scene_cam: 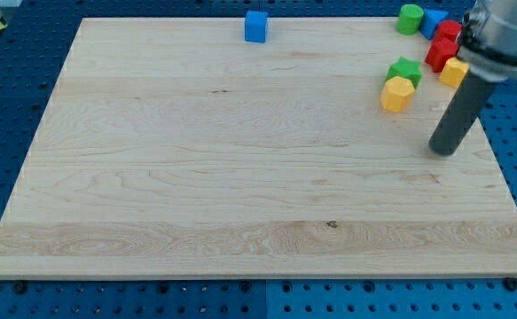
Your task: Move your arm towards center right
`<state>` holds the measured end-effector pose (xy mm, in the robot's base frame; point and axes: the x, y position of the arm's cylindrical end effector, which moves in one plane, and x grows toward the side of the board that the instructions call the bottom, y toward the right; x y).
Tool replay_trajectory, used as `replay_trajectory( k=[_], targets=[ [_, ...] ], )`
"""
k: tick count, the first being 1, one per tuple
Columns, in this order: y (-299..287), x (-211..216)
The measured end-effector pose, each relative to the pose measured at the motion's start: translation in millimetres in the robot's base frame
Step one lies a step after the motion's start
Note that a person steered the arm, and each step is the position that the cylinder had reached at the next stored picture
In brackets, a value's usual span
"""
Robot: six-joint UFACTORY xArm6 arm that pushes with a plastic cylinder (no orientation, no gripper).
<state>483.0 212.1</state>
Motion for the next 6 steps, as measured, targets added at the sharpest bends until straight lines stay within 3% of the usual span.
replay_trajectory(
  k=[2, 5, 6],
  targets=[
    [-123.5, -10.7],
    [-145.4, -164.1],
    [-144.6, -162.8]
  ],
)
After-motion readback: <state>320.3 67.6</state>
